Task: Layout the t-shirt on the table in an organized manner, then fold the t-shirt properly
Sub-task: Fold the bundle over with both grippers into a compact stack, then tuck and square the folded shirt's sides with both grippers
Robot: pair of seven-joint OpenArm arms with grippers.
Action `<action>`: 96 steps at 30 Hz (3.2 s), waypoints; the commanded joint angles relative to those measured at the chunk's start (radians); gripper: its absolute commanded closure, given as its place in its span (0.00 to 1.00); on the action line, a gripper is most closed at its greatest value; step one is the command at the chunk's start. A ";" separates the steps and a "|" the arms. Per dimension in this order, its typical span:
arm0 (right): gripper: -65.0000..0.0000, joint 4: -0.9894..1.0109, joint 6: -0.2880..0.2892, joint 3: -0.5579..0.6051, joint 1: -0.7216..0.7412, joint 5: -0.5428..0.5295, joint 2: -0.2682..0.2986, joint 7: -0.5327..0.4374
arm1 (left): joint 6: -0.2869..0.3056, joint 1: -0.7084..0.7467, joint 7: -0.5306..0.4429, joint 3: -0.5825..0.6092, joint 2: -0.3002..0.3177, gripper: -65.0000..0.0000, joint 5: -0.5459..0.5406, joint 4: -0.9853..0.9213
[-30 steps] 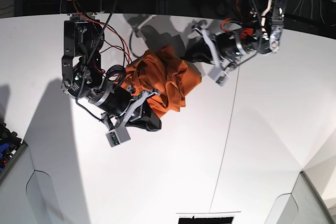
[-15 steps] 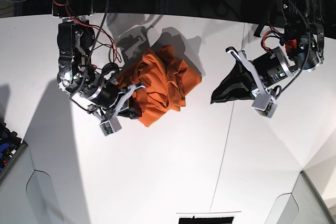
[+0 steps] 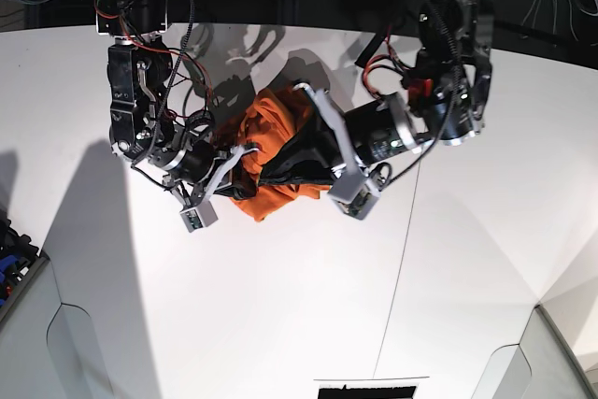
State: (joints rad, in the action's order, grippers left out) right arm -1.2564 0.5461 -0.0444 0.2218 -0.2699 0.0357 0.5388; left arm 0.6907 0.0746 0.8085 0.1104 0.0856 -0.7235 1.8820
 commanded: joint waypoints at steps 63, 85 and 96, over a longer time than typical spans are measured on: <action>1.00 -0.009 0.004 0.000 0.016 -0.013 0.031 0.010 | 0.007 0.147 -0.048 0.075 0.115 1.00 -0.017 -0.187; 1.00 -0.137 0.003 0.000 0.109 -0.084 0.028 0.041 | 0.007 0.186 0.076 -0.092 0.170 1.00 -0.239 0.144; 1.00 0.060 0.004 0.000 0.186 -0.066 0.019 -0.035 | 0.007 0.192 0.036 0.023 0.168 1.00 -0.162 0.129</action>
State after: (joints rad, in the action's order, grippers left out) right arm -1.1816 0.5465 -0.0437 0.3817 -0.3237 0.0555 0.5240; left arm 0.6888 0.2710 0.8650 0.1387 0.2512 -0.8616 1.9972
